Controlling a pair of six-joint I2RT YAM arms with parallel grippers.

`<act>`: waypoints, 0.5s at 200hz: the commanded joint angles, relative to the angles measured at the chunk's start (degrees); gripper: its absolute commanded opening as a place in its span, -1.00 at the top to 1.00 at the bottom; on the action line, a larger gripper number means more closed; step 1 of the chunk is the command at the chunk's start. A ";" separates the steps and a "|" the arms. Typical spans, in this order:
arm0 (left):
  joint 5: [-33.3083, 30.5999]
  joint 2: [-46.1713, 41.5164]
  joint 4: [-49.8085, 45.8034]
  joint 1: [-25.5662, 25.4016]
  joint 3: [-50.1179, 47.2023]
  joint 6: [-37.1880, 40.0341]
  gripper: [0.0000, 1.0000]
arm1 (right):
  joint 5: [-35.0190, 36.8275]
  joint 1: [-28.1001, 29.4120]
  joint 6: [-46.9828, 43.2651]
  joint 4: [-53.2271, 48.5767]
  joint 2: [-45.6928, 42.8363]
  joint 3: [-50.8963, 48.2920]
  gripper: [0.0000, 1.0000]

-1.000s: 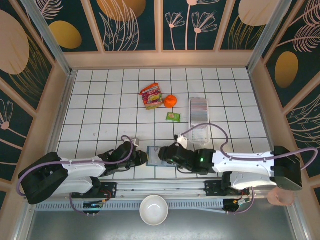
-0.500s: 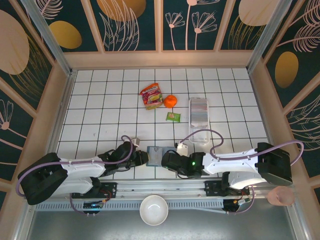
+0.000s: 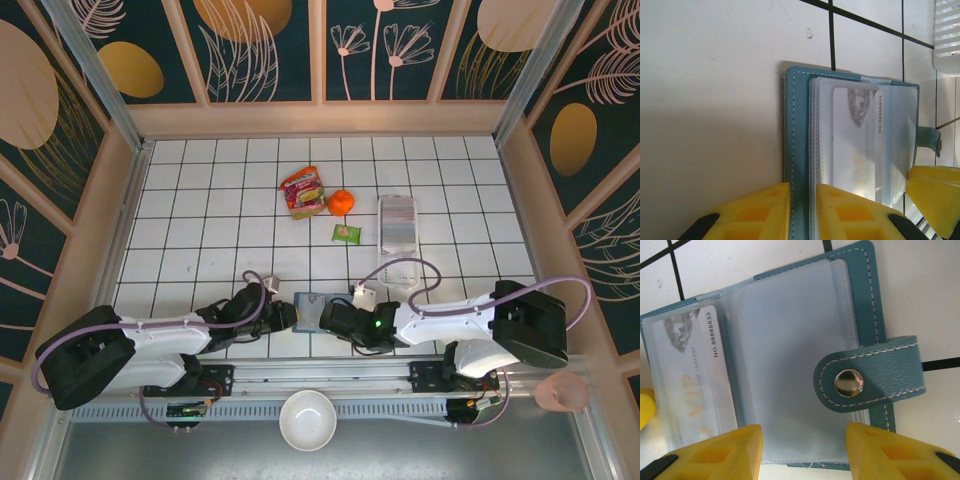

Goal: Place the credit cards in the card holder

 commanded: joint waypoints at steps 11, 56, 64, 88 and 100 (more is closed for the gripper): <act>-0.04 -0.20 -2.44 -0.19 -0.26 0.08 0.59 | -0.78 -0.76 -1.16 1.64 2.83 0.71 0.02; -0.03 0.00 -2.36 -0.24 -0.32 0.09 0.60 | -1.85 -1.93 -2.78 7.01 4.67 1.76 0.02; -0.12 0.13 -2.24 -0.22 -0.37 0.08 0.60 | -2.03 -2.17 -2.97 8.79 4.80 1.53 0.02; -0.12 0.33 -2.18 -0.23 -0.58 -0.03 0.61 | -3.86 -3.18 -3.24 14.65 5.66 0.39 0.02; -0.22 0.31 -2.11 -0.22 -0.91 -0.18 0.61 | -4.23 -3.37 -3.15 16.15 6.31 0.39 0.03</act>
